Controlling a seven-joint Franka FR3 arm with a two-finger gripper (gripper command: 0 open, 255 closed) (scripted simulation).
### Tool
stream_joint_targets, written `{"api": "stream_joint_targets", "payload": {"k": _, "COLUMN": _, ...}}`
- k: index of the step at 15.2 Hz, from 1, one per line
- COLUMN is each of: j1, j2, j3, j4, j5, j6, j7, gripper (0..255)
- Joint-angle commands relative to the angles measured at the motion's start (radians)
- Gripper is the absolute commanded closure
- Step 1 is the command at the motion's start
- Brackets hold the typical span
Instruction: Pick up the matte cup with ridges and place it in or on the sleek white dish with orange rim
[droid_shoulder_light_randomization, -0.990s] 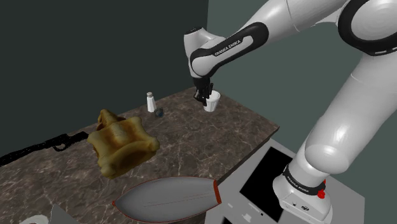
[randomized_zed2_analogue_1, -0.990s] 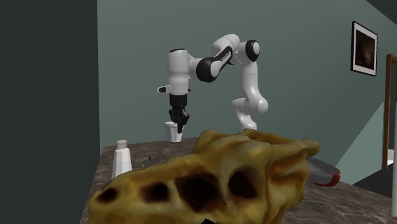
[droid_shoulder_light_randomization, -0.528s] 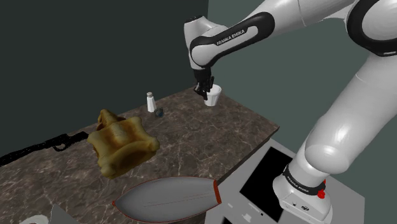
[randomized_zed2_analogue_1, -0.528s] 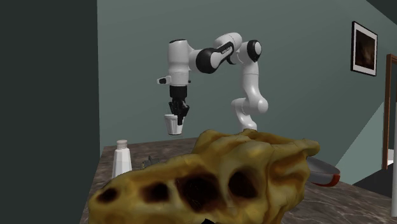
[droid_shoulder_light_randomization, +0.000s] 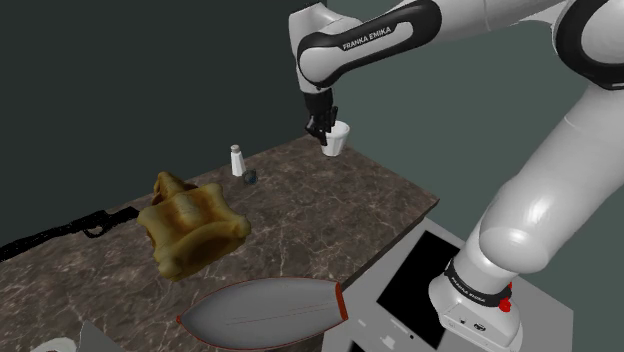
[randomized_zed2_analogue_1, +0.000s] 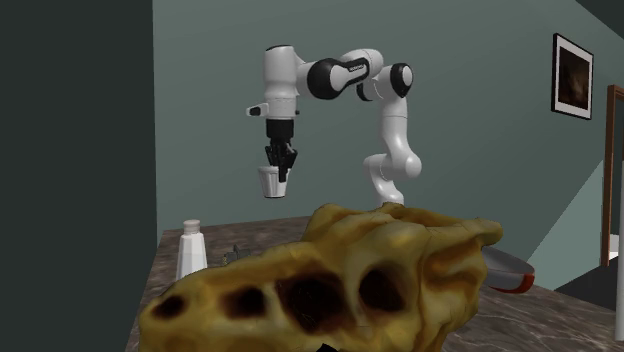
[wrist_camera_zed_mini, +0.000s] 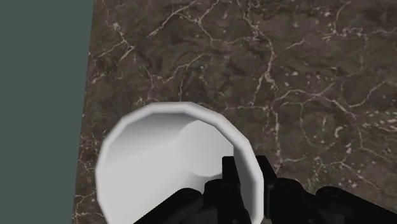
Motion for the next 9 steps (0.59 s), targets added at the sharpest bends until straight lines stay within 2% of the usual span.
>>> {"api": "stream_joint_targets", "payload": {"k": 1, "j1": 0.001, "j2": -0.004, "j3": 0.001, "j4": 0.011, "j5": 0.002, "j6": -0.015, "j7": -0.001, "gripper": 255}}
{"api": "stream_joint_targets", "payload": {"k": 9, "j1": 0.091, "j2": -0.081, "j3": 0.104, "j4": -0.052, "j5": 0.056, "j6": -0.054, "j7": 0.166, "gripper": 255}}
